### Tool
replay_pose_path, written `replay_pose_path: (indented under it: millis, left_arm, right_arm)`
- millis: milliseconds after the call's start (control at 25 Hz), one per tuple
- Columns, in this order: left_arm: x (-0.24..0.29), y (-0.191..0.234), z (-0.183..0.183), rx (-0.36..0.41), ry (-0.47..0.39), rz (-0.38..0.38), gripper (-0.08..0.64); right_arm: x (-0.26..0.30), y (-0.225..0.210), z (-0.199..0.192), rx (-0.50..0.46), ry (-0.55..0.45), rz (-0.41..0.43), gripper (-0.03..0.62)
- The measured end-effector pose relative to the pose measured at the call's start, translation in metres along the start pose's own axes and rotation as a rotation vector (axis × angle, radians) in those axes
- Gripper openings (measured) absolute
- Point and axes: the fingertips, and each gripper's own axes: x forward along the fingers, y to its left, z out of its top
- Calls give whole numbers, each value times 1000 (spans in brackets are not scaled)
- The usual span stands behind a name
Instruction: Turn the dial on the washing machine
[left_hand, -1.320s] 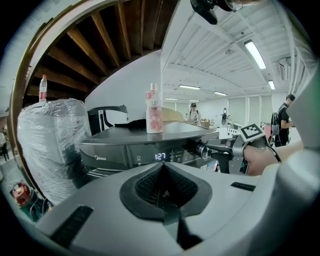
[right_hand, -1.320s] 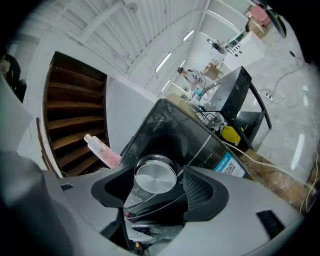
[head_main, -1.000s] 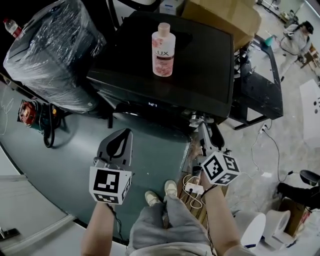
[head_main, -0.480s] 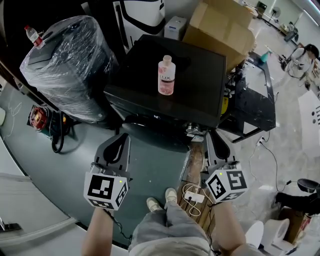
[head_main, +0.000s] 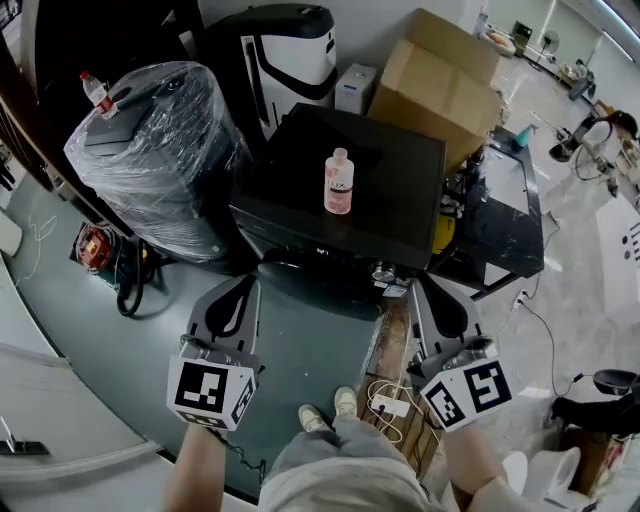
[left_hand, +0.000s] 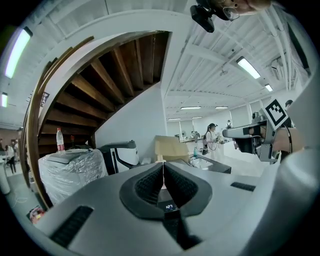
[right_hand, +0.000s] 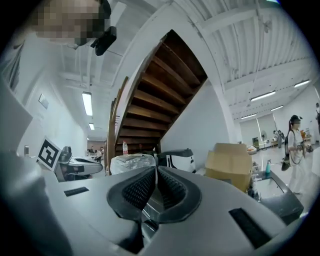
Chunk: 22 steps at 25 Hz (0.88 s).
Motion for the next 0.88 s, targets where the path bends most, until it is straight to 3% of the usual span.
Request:
replay_pose_path:
  millis: [240, 440, 720, 880]
  left_arm:
    - [-31, -5, 36, 70, -48, -2, 20]
    - [-56, -17, 60, 28, -81, 15, 20]
    - [-78, -27, 56, -24, -64, 17, 20]
    - [-88, -18, 35, 26, -25, 26, 20]
  right_arm:
    - [-21, 37, 48, -64, -54, 71, 35]
    - [-35, 62, 65, -91, -67, 123, 28]
    - [-46, 83, 64, -118, -43, 157, 28]
    - [-45, 90, 57, -112, -26, 172, 28]
